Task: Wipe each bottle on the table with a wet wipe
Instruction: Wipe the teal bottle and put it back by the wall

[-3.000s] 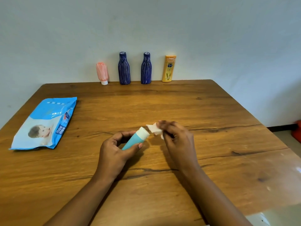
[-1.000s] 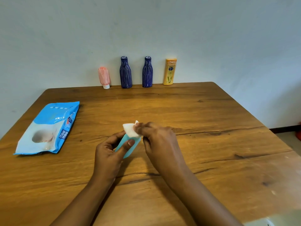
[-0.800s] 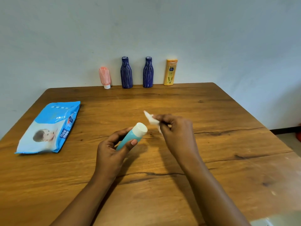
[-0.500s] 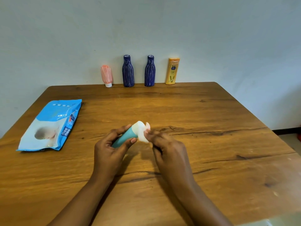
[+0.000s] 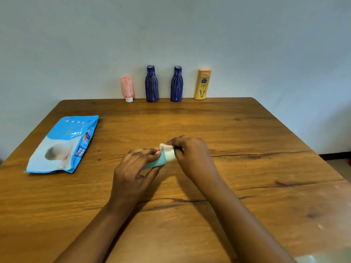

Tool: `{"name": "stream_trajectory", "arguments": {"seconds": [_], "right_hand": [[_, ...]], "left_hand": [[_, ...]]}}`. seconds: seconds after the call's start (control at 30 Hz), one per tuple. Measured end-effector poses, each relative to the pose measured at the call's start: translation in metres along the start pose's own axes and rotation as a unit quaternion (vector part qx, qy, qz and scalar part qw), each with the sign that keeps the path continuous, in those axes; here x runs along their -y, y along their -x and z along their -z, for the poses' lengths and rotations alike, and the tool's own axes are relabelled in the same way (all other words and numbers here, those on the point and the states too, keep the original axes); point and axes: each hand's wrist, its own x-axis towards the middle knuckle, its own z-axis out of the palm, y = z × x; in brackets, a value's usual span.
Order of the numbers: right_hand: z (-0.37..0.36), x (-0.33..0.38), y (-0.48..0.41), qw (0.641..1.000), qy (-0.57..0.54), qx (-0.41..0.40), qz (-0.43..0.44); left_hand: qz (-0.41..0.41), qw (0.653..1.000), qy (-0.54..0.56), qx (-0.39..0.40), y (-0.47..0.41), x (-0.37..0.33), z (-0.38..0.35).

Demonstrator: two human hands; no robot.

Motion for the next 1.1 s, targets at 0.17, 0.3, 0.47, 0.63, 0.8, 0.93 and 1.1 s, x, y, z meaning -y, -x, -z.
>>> {"name": "stream_trajectory", "arguments": {"seconds": [0.17, 0.3, 0.47, 0.63, 0.8, 0.93, 1.1], "right_hand": [[-0.003, -0.012, -0.001, 0.873, -0.424, 0.064, -0.234], [-0.008, -0.011, 0.01, 0.8, -0.521, 0.032, -0.294], [-0.005, -0.016, 0.014, 0.736, -0.582, 0.056, -0.342], [0.001, -0.031, 0.012, 0.655, -0.665, -0.004, -0.358], [-0.019, -0.042, 0.004, 0.701, -0.604, -0.014, -0.379], [-0.028, -0.041, 0.001, 0.726, -0.592, -0.013, -0.35], [-0.033, -0.042, 0.003, 0.754, -0.582, -0.022, -0.302]], "left_hand": [[0.029, 1.0, 0.011, 0.0, -0.001, -0.003, 0.0], [0.017, 0.999, -0.012, 0.025, -0.002, -0.004, -0.002], [0.033, 0.996, -0.071, 0.051, -0.001, 0.001, -0.003], [0.019, 0.981, -0.085, 0.175, -0.008, 0.023, 0.007], [0.042, 0.949, -0.042, 0.309, -0.014, 0.047, 0.021], [0.227, 0.93, -0.038, 0.285, -0.02, 0.046, 0.033], [0.485, 0.824, -0.142, 0.255, -0.027, 0.016, 0.022]]}}
